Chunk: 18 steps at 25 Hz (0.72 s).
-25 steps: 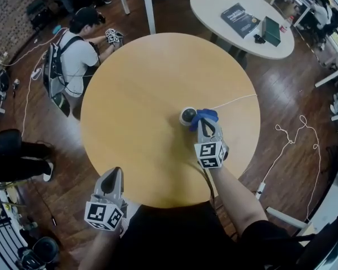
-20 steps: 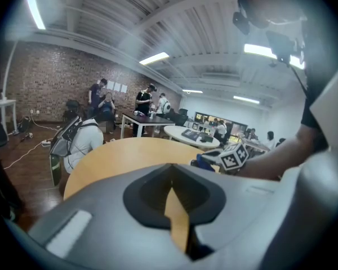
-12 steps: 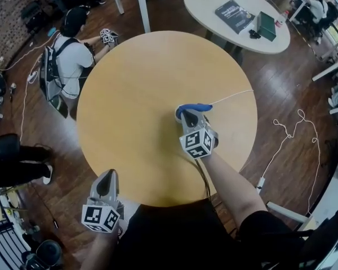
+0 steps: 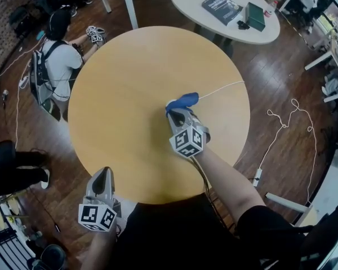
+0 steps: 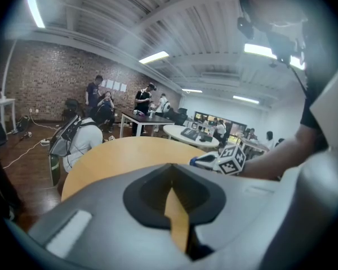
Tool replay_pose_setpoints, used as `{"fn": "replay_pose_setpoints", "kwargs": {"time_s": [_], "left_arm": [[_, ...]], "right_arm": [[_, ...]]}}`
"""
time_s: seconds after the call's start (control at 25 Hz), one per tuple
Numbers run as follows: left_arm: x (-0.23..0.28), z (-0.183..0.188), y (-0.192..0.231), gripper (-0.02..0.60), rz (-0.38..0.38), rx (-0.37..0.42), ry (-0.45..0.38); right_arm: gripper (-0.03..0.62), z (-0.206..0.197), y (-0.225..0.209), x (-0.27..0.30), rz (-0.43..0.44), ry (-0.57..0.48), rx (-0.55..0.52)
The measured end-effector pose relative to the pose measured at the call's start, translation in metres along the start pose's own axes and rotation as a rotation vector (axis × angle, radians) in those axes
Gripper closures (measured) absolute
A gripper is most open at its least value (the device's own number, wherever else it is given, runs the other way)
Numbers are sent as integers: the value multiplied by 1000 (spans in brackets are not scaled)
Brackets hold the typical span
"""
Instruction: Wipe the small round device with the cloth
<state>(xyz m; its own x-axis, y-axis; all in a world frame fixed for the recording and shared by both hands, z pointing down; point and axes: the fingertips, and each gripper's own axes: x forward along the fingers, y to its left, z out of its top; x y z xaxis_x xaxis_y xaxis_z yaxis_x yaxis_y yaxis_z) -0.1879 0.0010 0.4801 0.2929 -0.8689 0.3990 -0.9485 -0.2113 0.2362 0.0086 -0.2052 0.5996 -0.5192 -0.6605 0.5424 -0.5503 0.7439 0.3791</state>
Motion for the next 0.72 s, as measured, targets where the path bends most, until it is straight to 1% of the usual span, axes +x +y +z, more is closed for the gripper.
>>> {"fn": "replay_pose_setpoints", "kwargs": {"time_s": [0.16,0.36,0.44,0.6,0.72], "left_arm": [[1,0,-2,578,-3,-1,6],[-7,-1,3,578,7,7,24],[-10,-4,6,578,13,8,36],[-14,-6,8,578,29,-4,50],[-16,-6,9,578,25,6,63]], "right_arm": [[576,-1,14,4,53,12,-8],[576,-10,29,10,91,46,35],[576,-19,33,14,99,64,66],[576,-48,39,20,115,131,168],[576,-65,43,23,114,168,229]]}}
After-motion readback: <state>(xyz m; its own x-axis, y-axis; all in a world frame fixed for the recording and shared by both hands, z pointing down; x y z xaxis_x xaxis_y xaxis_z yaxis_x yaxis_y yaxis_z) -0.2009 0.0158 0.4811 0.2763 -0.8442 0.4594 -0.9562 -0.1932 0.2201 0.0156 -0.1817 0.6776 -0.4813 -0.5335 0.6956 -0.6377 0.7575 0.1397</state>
